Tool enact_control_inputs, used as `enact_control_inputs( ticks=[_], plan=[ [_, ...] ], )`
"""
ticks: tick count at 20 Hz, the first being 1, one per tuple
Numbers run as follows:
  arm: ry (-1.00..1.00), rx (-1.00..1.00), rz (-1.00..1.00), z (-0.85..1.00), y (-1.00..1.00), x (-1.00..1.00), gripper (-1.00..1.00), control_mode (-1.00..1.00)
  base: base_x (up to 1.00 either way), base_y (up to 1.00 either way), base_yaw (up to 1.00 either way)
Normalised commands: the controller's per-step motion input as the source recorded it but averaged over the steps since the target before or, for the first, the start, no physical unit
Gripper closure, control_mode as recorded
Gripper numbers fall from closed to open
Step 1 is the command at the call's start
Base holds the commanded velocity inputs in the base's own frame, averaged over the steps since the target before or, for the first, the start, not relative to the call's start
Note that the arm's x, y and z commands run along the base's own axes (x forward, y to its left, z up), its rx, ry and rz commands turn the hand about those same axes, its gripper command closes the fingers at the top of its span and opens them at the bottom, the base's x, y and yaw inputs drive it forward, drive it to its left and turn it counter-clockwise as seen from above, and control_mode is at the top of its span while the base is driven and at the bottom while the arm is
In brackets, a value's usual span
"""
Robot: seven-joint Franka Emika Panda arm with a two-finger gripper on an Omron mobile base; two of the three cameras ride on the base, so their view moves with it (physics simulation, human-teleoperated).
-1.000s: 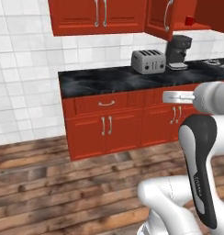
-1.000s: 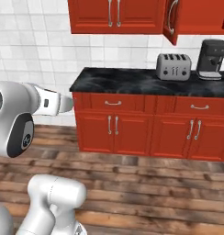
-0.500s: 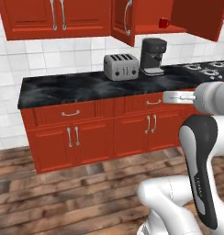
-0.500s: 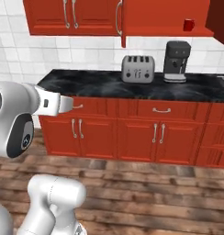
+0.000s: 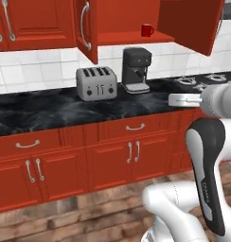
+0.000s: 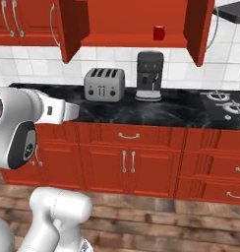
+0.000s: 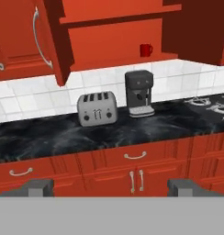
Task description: Open the cabinet directly in front. Then move the liquor and the mug to the dining counter with the candle on it.
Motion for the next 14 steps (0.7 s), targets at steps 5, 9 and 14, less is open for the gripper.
enact_control_inputs(
  ticks=[5, 9, 14],
  plan=[
    [0.0, 0.0, 0.0, 0.0, 0.0, 0.0, -1.0, 1.0, 0.99, -0.34, 0.0],
    [0.0, 0.0, 0.0, 0.0, 0.0, 0.0, -1.0, 1.0, 1.0, -0.07, 0.0],
    [0.0, 0.0, 0.0, 0.0, 0.0, 0.0, -1.0, 1.0, 0.83, -0.09, 0.0]
  ],
)
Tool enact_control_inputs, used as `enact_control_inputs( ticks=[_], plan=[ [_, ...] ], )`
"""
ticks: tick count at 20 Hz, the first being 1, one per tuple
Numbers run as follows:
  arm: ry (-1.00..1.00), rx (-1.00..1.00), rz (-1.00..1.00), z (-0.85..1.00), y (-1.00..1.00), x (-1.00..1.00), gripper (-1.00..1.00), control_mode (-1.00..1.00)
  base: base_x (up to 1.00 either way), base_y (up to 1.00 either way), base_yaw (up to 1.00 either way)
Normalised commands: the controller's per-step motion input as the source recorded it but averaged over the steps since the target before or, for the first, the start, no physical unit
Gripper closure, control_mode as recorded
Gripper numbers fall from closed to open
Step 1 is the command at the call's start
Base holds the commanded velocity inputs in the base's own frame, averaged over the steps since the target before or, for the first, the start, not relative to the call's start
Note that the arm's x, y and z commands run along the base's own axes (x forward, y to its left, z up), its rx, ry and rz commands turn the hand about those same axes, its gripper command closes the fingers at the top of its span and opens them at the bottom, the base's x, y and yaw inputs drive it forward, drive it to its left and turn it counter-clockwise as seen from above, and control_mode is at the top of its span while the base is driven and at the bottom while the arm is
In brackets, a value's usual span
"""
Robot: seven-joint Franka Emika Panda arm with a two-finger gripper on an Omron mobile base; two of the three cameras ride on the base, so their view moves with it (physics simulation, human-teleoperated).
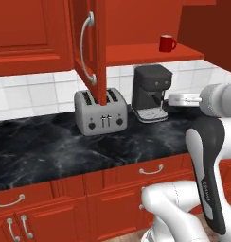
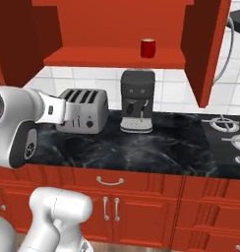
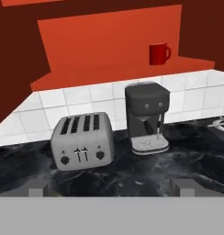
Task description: Open the cabinet directly in front. Then move the liquor and the mug to the dining counter with the candle on it.
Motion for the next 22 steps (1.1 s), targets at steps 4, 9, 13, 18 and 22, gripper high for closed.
enact_control_inputs(
  ticks=[4, 9, 13, 18, 22],
  plan=[
    [0.0, 0.0, 0.0, 0.0, 0.0, 0.0, -1.0, 1.0, 0.0, -0.69, -0.01],
    [0.0, 0.0, 0.0, 0.0, 0.0, 0.0, -1.0, 1.0, 0.0, -0.59, -0.02],
    [0.0, 0.0, 0.0, 0.0, 0.0, 0.0, -1.0, 1.0, 0.02, -0.01, 0.0],
    [0.0, 0.0, 0.0, 0.0, 0.0, 0.0, -1.0, 1.0, 0.3, 0.0, 0.0],
    [0.0, 0.0, 0.0, 0.0, 0.0, 0.0, -1.0, 1.0, 0.43, 0.0, -0.03]
  ],
)
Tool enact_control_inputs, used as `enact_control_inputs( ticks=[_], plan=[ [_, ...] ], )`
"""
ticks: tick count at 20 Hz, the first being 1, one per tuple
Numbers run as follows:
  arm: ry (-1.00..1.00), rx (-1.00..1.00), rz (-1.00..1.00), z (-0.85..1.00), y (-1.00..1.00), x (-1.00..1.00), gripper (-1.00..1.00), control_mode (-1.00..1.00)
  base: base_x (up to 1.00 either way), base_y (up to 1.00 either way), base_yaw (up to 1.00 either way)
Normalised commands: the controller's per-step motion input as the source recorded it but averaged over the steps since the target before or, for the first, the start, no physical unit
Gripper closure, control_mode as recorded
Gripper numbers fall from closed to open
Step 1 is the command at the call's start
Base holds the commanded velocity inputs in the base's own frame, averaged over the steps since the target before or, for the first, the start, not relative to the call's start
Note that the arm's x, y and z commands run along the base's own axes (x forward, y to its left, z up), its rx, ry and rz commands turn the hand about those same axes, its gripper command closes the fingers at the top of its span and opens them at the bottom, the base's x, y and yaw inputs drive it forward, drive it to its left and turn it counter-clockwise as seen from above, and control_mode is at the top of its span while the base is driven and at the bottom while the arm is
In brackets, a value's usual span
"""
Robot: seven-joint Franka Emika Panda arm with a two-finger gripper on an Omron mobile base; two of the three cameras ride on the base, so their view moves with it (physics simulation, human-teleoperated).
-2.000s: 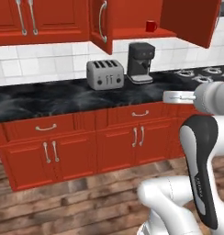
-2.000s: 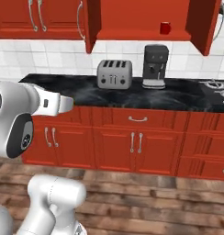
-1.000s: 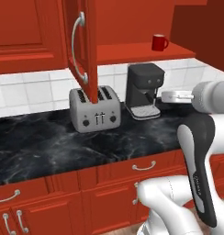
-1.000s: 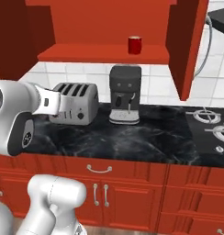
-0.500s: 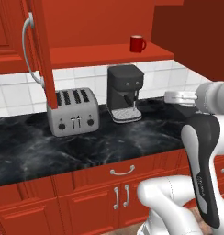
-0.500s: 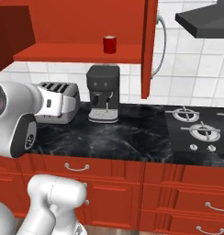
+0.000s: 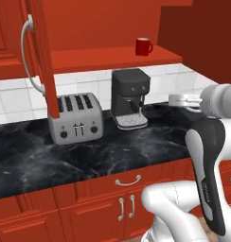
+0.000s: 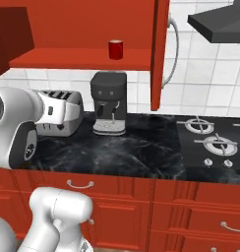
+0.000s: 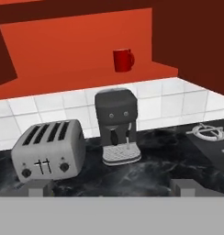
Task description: Open the cabinet directly in front. Then move the liquor and the mug to the dining counter with the candle on it.
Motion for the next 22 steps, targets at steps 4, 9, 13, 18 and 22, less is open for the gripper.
enact_control_inputs(
  ticks=[4, 9, 13, 18, 22],
  plan=[
    [0.0, 0.0, 0.0, 0.0, 0.0, 0.0, -1.0, 1.0, 0.55, 0.0, -0.04],
    [0.0, 0.0, 0.0, 0.0, 0.0, 0.0, -1.0, 1.0, 0.58, 0.0, -0.05],
    [0.0, 0.0, 0.0, 0.0, 0.0, 0.0, -1.0, 1.0, 0.39, 0.0, -0.03],
    [0.05, 0.0, -0.03, 0.16, -0.01, 0.0, -1.0, -1.0, 0.07, 0.0, -0.09],
    [0.16, 0.0, -0.06, 0.9, -0.25, -0.06, -1.0, -1.0, 0.0, 0.0, 0.0]
  ],
)
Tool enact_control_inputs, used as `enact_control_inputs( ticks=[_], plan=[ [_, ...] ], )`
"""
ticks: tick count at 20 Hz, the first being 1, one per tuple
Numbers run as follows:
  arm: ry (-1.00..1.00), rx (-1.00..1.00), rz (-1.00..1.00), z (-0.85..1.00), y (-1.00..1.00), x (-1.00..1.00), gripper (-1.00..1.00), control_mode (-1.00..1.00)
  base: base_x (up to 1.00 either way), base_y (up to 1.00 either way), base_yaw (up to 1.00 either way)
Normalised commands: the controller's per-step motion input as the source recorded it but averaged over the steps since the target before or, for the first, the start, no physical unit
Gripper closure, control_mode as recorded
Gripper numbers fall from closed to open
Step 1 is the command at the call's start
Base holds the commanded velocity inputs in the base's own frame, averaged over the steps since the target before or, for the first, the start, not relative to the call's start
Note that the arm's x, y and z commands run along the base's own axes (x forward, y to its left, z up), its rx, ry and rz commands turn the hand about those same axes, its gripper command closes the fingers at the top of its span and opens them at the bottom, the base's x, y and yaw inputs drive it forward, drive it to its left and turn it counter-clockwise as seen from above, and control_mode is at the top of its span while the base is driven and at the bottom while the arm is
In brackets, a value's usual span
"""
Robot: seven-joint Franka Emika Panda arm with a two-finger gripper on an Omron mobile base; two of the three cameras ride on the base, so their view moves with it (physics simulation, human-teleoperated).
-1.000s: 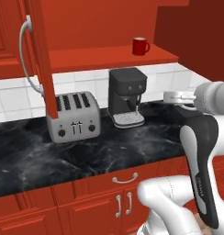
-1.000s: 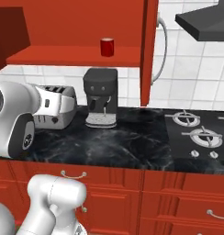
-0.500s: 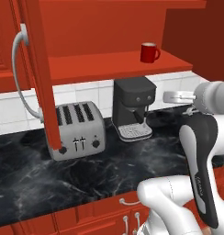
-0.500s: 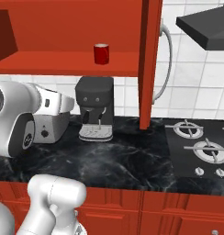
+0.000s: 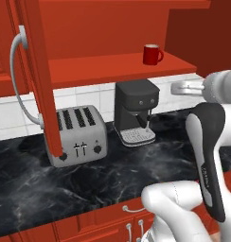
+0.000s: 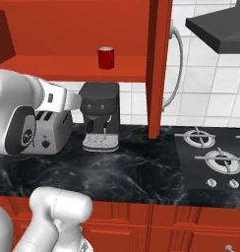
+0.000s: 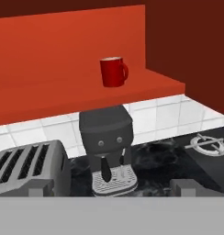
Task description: Open the cabinet directly in front. Then move the liquor and the mug to the dining counter with the candle on it.
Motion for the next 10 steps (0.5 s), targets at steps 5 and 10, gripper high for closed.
enact_control_inputs(
  ticks=[5, 10],
  plan=[
    [0.13, -0.02, 0.0, 0.92, -0.22, -0.03, -1.0, -1.0, 0.0, 0.0, 0.0],
    [-0.04, -0.03, 0.07, 0.19, -0.2, -0.05, -1.0, -1.0, 0.0, 0.0, 0.0]
  ],
)
